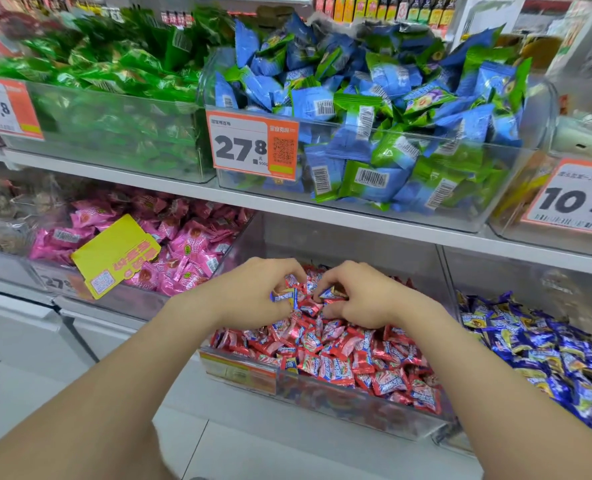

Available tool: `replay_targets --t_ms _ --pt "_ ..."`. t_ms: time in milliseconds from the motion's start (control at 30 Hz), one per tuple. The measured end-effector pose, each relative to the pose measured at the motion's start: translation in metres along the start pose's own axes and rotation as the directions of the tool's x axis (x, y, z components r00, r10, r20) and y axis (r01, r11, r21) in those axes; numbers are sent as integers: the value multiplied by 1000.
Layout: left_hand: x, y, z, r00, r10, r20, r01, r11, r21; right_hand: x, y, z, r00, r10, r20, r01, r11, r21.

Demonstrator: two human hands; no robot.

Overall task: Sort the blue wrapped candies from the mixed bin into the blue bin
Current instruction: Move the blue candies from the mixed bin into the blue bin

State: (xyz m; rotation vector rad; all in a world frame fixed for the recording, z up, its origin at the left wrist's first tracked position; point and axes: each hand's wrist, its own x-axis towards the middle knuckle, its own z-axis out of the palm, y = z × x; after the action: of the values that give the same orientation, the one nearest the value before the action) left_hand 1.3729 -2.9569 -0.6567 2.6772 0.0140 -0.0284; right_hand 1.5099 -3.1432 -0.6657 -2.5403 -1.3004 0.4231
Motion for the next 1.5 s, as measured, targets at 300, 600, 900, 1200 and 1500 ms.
replay_targets --t_ms 300,600,900,1200,1500 --pt "1 10 2 970 -15 243 26 999 -40 -23 14 -15 986 36 -163 16 950 311" --pt "3 17 6 928 38 371 -56 998 36 -33 3 -12 998 8 67 -16 994 112" --pt "1 9 -5 992 -89 88 97 990 -98 -21 -9 -6 990 -12 -139 0 996 -90" --pt "22 -2 6 955 -186 -232 165 980 -109 -13 -21 3 997 69 22 -64 980 -186" --pt "88 -32 21 917 -353 -185 346 936 -70 -8 -11 7 997 67 23 -64 992 -113"
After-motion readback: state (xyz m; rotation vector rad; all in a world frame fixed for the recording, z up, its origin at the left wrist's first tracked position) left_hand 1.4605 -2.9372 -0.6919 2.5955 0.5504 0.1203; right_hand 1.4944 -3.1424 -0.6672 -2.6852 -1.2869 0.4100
